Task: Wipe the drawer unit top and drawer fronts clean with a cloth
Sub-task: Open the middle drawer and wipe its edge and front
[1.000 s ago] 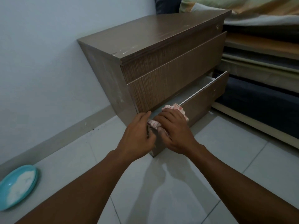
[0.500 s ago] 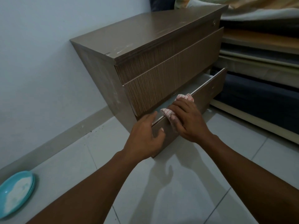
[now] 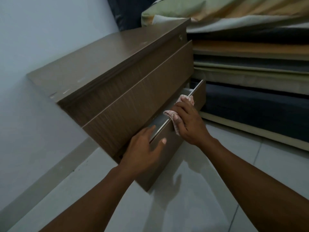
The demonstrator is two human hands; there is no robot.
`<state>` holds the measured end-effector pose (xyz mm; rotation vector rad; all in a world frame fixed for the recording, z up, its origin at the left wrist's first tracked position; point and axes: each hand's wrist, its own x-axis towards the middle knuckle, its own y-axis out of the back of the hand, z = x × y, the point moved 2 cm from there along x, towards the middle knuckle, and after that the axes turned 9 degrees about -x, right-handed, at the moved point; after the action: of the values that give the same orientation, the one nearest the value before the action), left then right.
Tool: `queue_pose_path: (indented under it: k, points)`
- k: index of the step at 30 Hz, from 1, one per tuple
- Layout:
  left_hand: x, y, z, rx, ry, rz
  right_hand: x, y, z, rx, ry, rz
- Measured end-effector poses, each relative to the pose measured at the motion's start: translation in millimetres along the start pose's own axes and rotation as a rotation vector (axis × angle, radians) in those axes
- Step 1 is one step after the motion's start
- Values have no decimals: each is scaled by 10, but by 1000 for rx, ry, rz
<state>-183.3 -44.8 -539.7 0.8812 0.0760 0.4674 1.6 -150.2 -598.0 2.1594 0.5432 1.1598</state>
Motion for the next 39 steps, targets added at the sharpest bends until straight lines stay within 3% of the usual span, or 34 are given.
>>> queue_pose_path:
  k: [12, 16, 20, 24, 30, 32, 37, 39]
  points:
    - [773, -299, 158, 270, -310, -204, 661, -4, 1132, 168, -271, 126]
    - [762, -339, 138, 261, -296, -297, 742, -139, 1096, 423, -552, 272]
    - [773, -339, 166, 226, -252, -348, 388, -485, 648, 691, -847, 293]
    - [800, -338, 153, 242, -289, -383, -236, -903, 29, 749, -641, 332]
    - [897, -388, 198, 233, -250, -429, -191, -881, 190, 818, -788, 310]
    - [970, -436, 248, 209, -230, -436, -256, -904, 48, 816, -711, 326]
    - [1037, -483, 272, 206, -265, -429, -246, -837, 90, 484, -392, 396]
    - [1030, -483, 273, 222, -284, -419, 54, -687, 420, 425, -390, 395]
